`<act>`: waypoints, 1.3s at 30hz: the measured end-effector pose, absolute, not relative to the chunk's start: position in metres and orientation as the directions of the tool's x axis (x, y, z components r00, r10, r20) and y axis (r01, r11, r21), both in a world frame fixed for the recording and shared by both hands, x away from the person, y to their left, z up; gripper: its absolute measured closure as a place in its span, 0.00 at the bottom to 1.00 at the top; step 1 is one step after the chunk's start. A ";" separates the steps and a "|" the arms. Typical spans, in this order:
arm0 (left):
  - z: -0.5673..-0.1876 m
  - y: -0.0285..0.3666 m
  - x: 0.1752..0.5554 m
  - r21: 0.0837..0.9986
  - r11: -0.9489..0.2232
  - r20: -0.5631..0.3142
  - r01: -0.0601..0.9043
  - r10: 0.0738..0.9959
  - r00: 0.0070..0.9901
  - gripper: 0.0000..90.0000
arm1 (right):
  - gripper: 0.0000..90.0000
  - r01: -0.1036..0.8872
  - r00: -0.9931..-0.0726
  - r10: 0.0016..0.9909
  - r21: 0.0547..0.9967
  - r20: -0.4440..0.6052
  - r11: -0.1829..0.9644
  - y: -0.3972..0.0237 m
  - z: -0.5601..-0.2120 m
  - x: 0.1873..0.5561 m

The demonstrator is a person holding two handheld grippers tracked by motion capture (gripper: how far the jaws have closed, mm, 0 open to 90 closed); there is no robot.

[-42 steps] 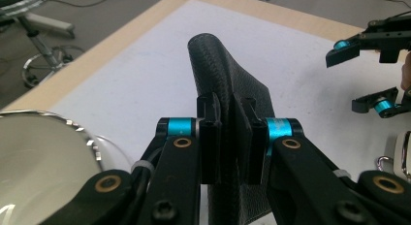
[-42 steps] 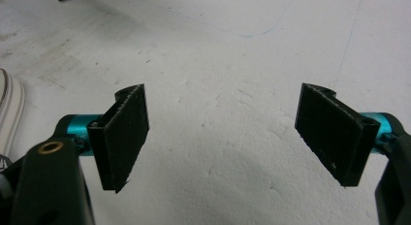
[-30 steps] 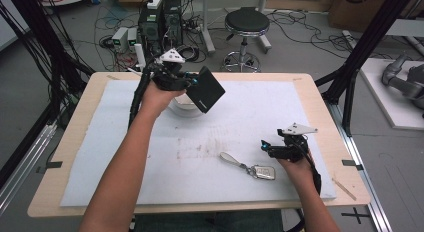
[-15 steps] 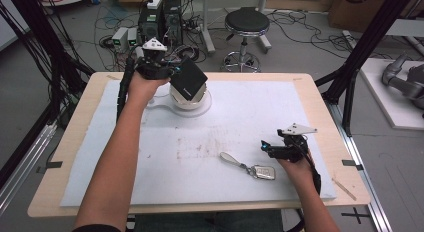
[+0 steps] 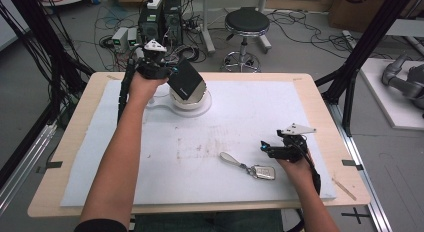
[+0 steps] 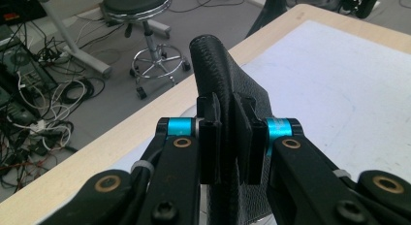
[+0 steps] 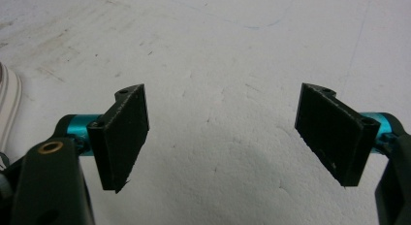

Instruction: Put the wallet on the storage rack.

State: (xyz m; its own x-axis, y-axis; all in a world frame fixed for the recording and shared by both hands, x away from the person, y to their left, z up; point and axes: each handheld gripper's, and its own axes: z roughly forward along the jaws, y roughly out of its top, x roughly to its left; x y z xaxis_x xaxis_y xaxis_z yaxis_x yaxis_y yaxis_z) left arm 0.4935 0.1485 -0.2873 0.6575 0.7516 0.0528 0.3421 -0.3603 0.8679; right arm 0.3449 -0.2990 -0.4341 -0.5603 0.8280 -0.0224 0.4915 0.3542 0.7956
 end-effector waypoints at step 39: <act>-0.325 0.137 0.507 0.840 -0.402 0.114 0.366 0.788 0.605 0.90 | 0.22 0.493 -0.565 0.825 0.790 -0.029 0.365 -0.298 -0.435 0.345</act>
State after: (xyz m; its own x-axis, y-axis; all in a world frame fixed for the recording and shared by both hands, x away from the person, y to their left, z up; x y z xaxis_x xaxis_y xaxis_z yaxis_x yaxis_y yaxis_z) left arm 0.5068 0.1372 -0.3251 0.6046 0.7884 0.1137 0.3657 -0.4015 0.8397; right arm 0.3446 -0.2977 -0.4350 -0.5646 0.8249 -0.0285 0.4930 0.3648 0.7899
